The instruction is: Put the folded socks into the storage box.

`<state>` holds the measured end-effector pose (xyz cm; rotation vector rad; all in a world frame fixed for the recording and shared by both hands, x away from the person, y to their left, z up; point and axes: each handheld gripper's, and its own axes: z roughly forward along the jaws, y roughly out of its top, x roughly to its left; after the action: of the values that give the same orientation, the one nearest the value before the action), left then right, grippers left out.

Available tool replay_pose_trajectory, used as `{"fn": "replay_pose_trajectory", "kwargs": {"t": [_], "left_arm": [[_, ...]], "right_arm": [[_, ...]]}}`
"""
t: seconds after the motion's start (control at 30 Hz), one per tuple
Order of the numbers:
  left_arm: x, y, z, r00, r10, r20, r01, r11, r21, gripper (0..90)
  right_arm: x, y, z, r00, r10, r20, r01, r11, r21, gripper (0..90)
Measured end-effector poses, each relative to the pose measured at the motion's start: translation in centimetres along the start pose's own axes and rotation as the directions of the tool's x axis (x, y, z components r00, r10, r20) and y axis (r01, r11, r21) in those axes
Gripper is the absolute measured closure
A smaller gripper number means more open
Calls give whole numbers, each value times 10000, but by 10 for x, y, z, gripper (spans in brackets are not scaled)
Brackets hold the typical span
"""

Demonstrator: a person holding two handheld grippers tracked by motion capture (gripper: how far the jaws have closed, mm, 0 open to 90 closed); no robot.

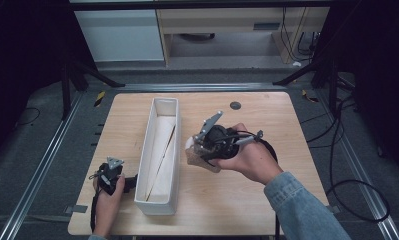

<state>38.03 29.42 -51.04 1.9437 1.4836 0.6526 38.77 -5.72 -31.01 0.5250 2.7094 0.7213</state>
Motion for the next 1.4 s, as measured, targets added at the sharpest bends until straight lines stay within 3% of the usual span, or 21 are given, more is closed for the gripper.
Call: {"fn": "replay_pose_trajectory", "kwargs": {"t": [0.3,0.8,1.4], "left_arm": [[0,0,0,10000,-15,7,15,10000,-16,0],[0,0,0,10000,3,18,-3,10000,24,0],[-2,1,2,10000,-69,26,69,10000,-12,0]], "right_arm": [[14,39,1,9983,-521,-257,519,9986,-97,534],[32,85,-2,9915,-1218,-452,1200,9919,-408,535],[54,111,23,9793,-1752,-1016,1736,9845,-249,536]]}}
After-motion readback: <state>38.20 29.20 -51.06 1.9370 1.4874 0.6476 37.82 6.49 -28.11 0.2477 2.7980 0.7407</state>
